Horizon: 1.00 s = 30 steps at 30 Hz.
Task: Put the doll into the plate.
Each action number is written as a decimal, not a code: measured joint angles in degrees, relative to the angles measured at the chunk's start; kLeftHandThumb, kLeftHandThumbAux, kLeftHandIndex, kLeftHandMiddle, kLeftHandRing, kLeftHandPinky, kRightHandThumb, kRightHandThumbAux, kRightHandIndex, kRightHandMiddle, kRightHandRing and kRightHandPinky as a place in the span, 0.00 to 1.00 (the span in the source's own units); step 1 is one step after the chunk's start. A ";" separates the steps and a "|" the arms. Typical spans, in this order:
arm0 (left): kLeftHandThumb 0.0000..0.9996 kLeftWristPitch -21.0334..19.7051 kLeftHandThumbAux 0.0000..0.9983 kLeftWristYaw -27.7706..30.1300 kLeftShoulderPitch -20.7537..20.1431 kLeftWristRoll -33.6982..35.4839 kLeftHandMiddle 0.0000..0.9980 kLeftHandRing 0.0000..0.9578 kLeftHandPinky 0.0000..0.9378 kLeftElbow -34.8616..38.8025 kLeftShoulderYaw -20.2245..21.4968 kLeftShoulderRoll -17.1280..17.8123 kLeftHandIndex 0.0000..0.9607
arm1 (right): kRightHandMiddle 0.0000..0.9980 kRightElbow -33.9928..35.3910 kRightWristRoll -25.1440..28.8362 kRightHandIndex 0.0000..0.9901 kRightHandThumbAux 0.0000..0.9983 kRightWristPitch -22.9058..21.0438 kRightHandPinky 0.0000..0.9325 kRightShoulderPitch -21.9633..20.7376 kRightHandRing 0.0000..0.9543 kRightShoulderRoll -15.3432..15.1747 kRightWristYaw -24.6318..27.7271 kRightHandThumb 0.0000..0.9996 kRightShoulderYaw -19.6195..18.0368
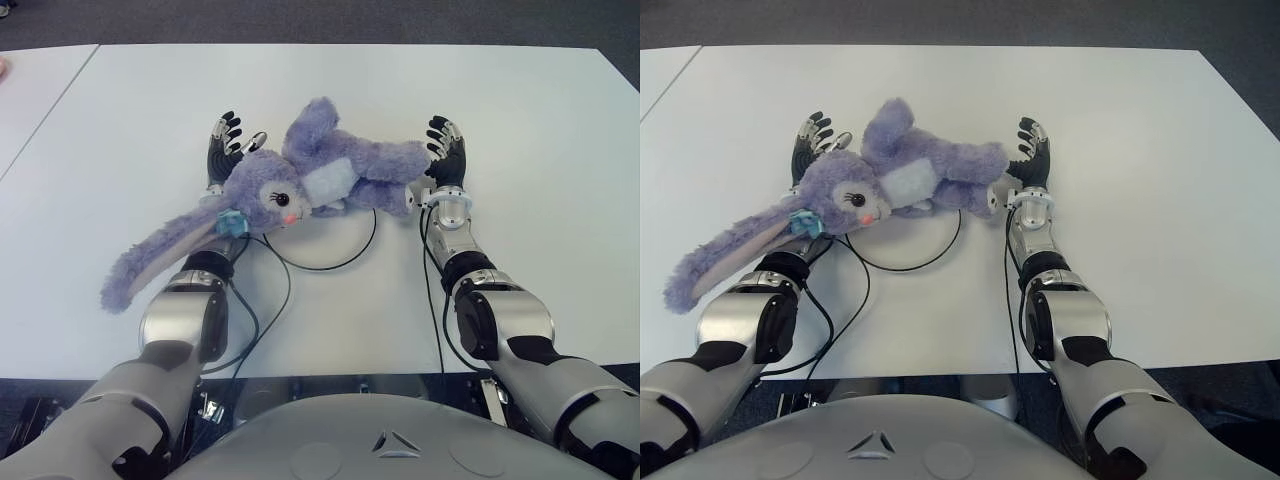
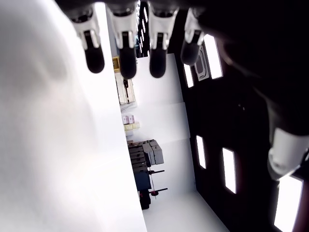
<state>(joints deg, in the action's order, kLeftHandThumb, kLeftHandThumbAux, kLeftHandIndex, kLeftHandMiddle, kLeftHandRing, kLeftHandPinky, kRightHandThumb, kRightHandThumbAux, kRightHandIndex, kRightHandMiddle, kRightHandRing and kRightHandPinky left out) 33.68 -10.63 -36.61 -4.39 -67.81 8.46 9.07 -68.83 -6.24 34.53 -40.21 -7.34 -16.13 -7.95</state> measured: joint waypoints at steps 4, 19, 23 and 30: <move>0.00 -0.01 0.59 0.00 -0.01 0.00 0.17 0.17 0.18 0.00 0.04 -0.01 0.13 | 0.21 0.00 0.00 0.19 1.00 0.00 0.24 0.00 0.20 0.00 0.00 0.00 0.00; 0.00 0.00 0.60 0.00 -0.01 0.00 0.17 0.17 0.19 0.01 0.27 -0.07 0.14 | 0.22 0.01 0.02 0.20 1.00 -0.01 0.26 0.00 0.22 0.00 0.02 0.00 -0.03; 0.00 0.00 0.60 -0.01 -0.01 0.01 0.17 0.17 0.19 0.01 0.30 -0.07 0.13 | 0.22 0.01 0.02 0.20 1.00 -0.01 0.26 0.00 0.22 0.00 0.04 0.01 -0.05; 0.00 -0.01 0.62 -0.01 -0.02 0.00 0.16 0.16 0.19 0.01 0.33 -0.08 0.13 | 0.22 0.02 0.03 0.20 1.00 -0.01 0.26 0.00 0.22 0.00 0.04 0.01 -0.07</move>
<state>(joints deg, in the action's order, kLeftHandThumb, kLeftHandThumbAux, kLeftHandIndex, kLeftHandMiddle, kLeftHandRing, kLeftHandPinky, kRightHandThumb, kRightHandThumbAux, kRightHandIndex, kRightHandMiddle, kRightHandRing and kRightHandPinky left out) 33.67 -10.64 -36.63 -4.39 -67.79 8.79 8.98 -68.82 -6.22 34.53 -40.21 -7.35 -16.09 -8.02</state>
